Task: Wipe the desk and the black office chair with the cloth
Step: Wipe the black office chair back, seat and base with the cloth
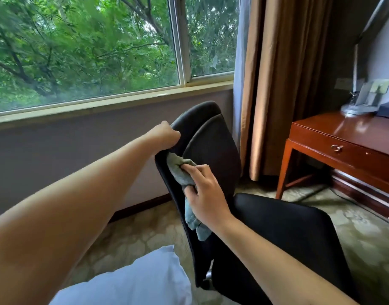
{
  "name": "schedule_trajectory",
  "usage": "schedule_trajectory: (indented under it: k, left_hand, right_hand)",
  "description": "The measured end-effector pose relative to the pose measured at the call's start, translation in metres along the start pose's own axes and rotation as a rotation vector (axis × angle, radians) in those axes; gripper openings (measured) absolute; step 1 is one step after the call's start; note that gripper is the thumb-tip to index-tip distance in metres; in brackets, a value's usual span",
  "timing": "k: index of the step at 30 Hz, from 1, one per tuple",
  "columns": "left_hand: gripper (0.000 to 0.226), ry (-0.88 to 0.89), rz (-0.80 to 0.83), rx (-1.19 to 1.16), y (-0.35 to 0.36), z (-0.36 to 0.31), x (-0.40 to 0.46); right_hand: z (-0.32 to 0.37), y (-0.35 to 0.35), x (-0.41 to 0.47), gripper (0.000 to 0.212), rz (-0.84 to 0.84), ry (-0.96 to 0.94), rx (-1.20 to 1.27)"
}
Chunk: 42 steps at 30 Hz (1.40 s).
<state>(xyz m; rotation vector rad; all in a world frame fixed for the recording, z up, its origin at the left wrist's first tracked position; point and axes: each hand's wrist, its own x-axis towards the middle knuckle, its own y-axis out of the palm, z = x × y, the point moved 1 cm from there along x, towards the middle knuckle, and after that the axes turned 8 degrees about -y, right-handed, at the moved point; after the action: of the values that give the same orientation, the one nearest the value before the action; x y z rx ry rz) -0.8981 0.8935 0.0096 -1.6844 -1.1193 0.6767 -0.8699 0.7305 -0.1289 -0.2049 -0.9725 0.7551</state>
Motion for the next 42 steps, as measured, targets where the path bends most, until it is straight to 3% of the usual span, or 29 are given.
schedule_trajectory:
  k: [4, 7, 11, 13, 16, 19, 25, 30, 33, 35, 42]
  left_hand:
    - [0.045, 0.015, 0.067, 0.098, -0.019, -0.027, 0.034]
    - [0.062, 0.071, -0.007, 0.141, 0.005, -0.04, 0.068]
    - [0.052, 0.164, -0.097, 0.199, 0.027, -0.036, 0.101]
    - [0.049, 0.164, -0.091, 0.197, 0.028, -0.038, 0.11]
    - [0.046, 0.138, -0.017, 0.178, 0.028, -0.04, 0.11]
    - [0.039, 0.093, 0.056, 0.11, 0.019, -0.042, 0.105]
    - [0.038, 0.075, 0.092, 0.079, 0.011, -0.051, 0.101]
    - [0.04, 0.144, 0.049, 0.095, 0.017, -0.045, 0.115]
    - [0.045, 0.212, 0.03, 0.124, 0.024, -0.04, 0.127]
    - [0.049, 0.244, 0.017, 0.133, 0.027, -0.041, 0.135]
    - [0.052, 0.289, 0.054, 0.099, 0.031, -0.042, 0.14]
  right_hand:
    - [-0.044, -0.002, 0.033, 0.048, -0.052, -0.072, -0.044]
    - [-0.09, -0.005, 0.07, 0.049, -0.054, 0.014, 0.045]
    - [-0.145, -0.007, 0.116, 0.049, -0.088, -0.019, -0.022]
    - [-0.172, -0.012, 0.148, 0.048, -0.131, 0.078, -0.008]
    - [-0.187, -0.021, 0.182, 0.052, -0.19, 0.455, 0.15]
    - [-0.164, -0.023, 0.183, 0.055, -0.105, 0.534, 0.166]
    - [-0.088, -0.014, 0.12, 0.055, 0.112, 0.286, 0.196]
    - [-0.133, -0.007, 0.132, 0.055, 0.044, 0.037, -0.059]
    - [-0.166, -0.001, 0.158, 0.055, -0.18, 0.291, -0.059]
    - [-0.166, 0.006, 0.164, 0.055, -0.232, 0.404, -0.056]
    - [-0.101, 0.021, 0.11, 0.056, -0.176, 0.348, 0.029]
